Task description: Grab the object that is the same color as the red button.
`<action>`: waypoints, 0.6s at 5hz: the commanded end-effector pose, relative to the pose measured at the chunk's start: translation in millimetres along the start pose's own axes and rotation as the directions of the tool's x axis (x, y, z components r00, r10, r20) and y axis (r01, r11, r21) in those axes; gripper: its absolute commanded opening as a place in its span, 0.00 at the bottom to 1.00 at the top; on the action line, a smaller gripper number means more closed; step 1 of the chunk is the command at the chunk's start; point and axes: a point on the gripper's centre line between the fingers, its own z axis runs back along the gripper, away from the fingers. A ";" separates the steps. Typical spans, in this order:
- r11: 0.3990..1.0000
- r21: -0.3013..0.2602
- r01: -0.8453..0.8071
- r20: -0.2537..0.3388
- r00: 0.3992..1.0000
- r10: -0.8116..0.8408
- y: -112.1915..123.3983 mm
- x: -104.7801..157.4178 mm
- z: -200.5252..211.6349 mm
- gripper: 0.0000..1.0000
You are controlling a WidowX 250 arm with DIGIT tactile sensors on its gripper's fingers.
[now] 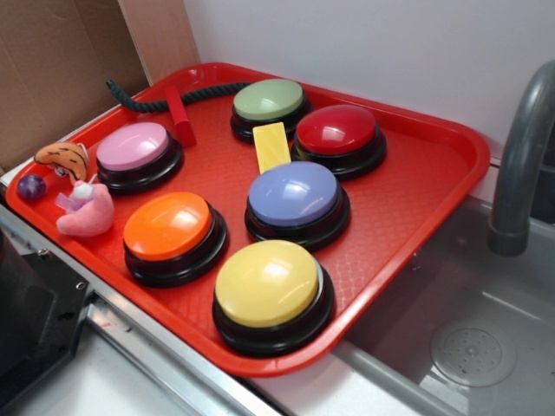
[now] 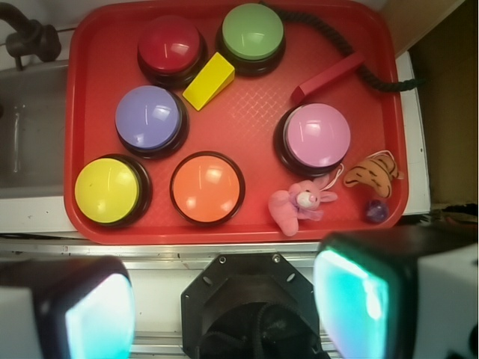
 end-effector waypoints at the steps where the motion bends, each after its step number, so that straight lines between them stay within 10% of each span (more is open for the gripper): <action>1: 1.000 0.000 0.000 0.000 1.000 0.000 0.0 0.0 0.0 1.00; 3: 0.962 0.029 -0.273 0.038 0.962 0.272 20.3 36.6 -35.4 1.00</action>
